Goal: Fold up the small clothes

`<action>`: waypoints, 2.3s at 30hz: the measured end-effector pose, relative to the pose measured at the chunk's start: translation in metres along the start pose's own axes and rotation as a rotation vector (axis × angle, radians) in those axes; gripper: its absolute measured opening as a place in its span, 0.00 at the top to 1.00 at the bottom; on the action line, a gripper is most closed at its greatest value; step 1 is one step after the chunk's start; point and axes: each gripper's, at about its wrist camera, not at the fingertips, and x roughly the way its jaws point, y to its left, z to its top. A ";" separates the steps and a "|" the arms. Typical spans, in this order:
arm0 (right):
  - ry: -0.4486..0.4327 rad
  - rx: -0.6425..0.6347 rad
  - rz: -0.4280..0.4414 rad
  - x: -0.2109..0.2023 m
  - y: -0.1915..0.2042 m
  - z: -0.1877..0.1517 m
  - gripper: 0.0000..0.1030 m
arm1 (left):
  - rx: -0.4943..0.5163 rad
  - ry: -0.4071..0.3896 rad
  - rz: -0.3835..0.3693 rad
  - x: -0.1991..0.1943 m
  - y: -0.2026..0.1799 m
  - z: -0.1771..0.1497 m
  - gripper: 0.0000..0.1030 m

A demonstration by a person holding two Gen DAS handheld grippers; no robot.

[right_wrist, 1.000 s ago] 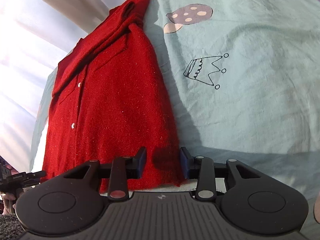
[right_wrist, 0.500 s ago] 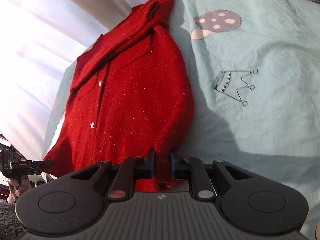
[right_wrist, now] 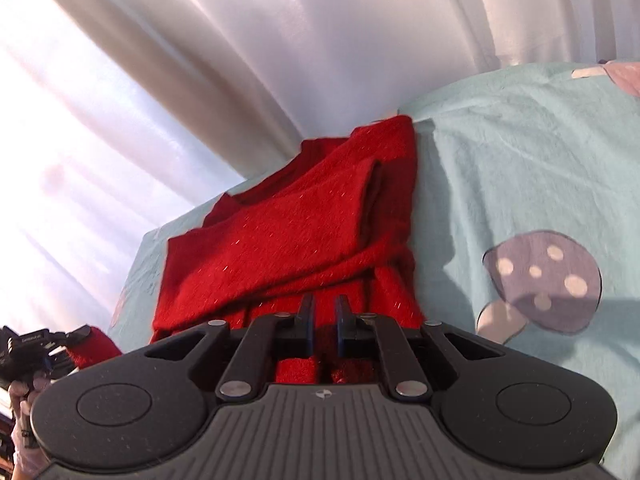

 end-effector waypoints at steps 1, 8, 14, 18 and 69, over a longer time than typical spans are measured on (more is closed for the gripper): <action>-0.019 -0.013 -0.045 0.006 0.000 0.004 0.95 | -0.026 -0.003 0.023 0.004 0.008 0.004 0.85; -0.111 -0.167 -0.184 0.005 -0.012 -0.001 0.71 | 0.028 -0.125 0.039 -0.024 0.035 0.004 0.50; 0.088 -0.510 -0.092 0.018 0.017 -0.040 0.66 | 0.294 0.058 0.055 -0.001 0.021 -0.022 0.43; 0.161 -0.623 -0.109 0.044 0.034 -0.053 0.58 | 0.394 0.117 0.091 0.030 0.006 -0.032 0.41; -0.109 -0.325 -0.232 0.096 0.018 0.069 0.80 | 0.249 -0.091 0.185 0.084 0.002 0.039 0.49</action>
